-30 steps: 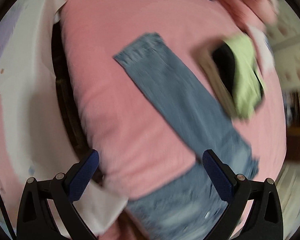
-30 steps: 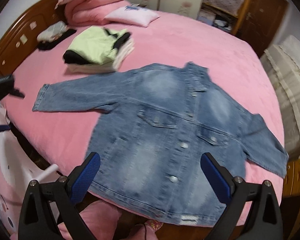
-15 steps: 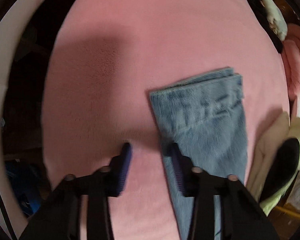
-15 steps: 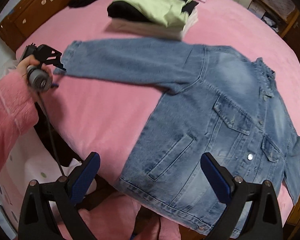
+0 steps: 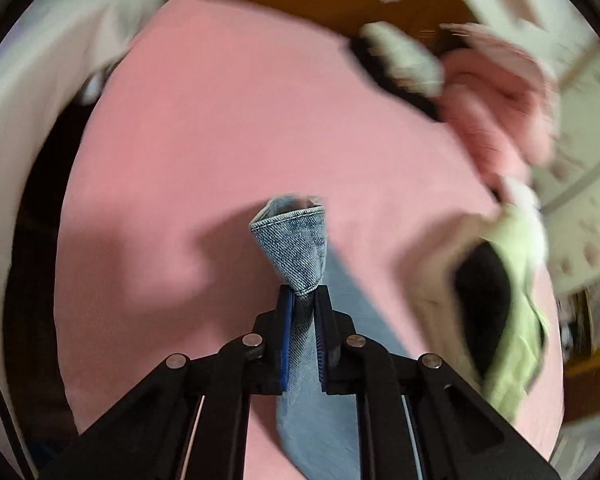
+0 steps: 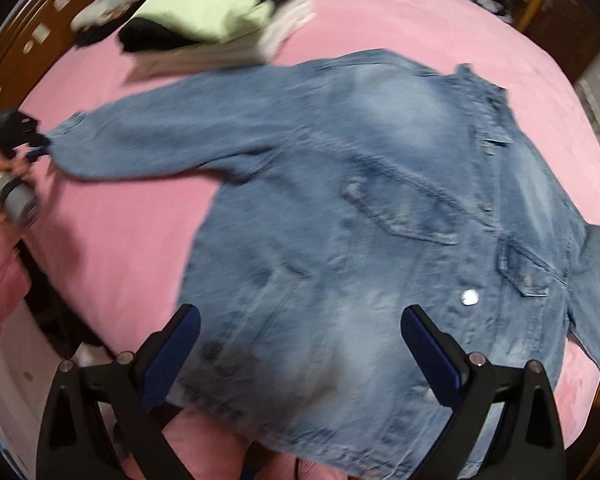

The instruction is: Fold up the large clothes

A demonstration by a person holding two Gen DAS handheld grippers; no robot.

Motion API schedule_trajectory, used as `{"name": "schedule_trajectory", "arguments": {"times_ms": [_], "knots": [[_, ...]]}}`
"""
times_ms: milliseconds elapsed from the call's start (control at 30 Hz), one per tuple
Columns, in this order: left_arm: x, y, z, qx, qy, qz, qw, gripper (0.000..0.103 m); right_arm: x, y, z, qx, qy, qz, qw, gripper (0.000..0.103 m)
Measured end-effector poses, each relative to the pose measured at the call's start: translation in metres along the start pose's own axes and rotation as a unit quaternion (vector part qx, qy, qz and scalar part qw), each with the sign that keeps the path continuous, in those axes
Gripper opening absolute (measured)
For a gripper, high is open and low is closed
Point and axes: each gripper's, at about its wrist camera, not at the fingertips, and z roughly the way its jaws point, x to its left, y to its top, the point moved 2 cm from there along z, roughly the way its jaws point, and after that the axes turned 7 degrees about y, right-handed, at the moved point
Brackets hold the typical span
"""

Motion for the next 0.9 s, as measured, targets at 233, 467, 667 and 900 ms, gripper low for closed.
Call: {"name": "schedule_trajectory", "arguments": {"times_ms": [233,467,667,900], "knots": [[-0.106,-0.053,-0.123,-0.052,-0.134,0.134,0.9806,0.007,-0.086,-0.004,-0.022,-0.035,-0.023,0.048,0.998,0.101],[-0.202,-0.188,-0.185,0.012,-0.227,0.299,0.9267,0.005,-0.173,-0.014,-0.043,-0.069,-0.048,0.101,0.991,0.101],[-0.266,-0.326,-0.184,0.032,-0.261,0.436,0.8606,0.005,-0.238,-0.021,-0.054,-0.096,-0.073,0.144,0.982,0.101],[-0.261,-0.409,-0.148,0.114,-0.163,0.519,0.8312,0.015,-0.287,-0.014,-0.041,-0.094,-0.012,0.184,0.978,0.101]]}}
